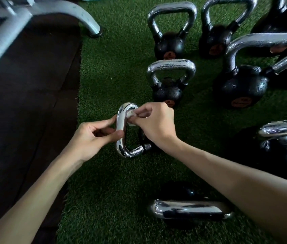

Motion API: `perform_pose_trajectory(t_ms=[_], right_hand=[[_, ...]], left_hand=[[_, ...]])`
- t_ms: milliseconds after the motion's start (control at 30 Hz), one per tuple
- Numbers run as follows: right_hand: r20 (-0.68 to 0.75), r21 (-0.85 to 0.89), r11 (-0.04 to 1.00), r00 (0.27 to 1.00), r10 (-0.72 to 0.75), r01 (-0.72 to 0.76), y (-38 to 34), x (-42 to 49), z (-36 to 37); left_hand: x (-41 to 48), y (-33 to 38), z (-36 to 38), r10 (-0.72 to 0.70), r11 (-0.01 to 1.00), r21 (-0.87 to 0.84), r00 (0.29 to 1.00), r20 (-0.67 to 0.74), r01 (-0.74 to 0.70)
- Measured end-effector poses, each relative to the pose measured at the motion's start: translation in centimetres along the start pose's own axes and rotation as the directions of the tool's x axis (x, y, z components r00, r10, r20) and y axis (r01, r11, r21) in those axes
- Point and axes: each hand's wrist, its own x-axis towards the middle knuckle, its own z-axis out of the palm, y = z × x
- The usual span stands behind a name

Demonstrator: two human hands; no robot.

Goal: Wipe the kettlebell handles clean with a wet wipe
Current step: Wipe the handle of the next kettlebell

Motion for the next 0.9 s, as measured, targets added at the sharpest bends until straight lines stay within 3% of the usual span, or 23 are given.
perform_pose_trajectory(t_ms=[200,400,567,700,767,900], right_hand=[[-0.08,-0.243,0.969,0.995,-0.054,0.033,1.3,0.4,0.6],[-0.122,-0.238,0.969,0.987,-0.102,0.071,1.0,0.9,-0.4],[-0.158,-0.272,0.962,0.987,-0.023,-0.021,1.0,0.8,-3.4],[-0.266,-0.324,0.945,0.963,-0.053,-0.038,-0.1,0.8,-9.2],[-0.237,-0.419,0.907,0.97,-0.056,-0.05,-0.8,0.7,-12.5],[-0.136,-0.574,0.815,0.991,0.009,-0.087,-2.5,0.3,-17.4]], left_hand=[[0.1,0.1,-0.2,-0.013,0.999,0.039,1.0,0.001,0.013],[0.5,1.6,0.6,0.036,0.989,0.142,0.999,-0.017,-0.033],[2.0,4.1,1.1,0.078,0.937,0.338,0.996,0.038,-0.086],[3.4,7.6,2.5,0.092,0.853,0.493,0.98,0.177,-0.169],[3.8,10.0,4.1,0.077,0.791,0.571,0.962,0.264,-0.22],[3.5,13.5,8.4,0.123,0.53,0.742,0.903,0.412,-0.411]])
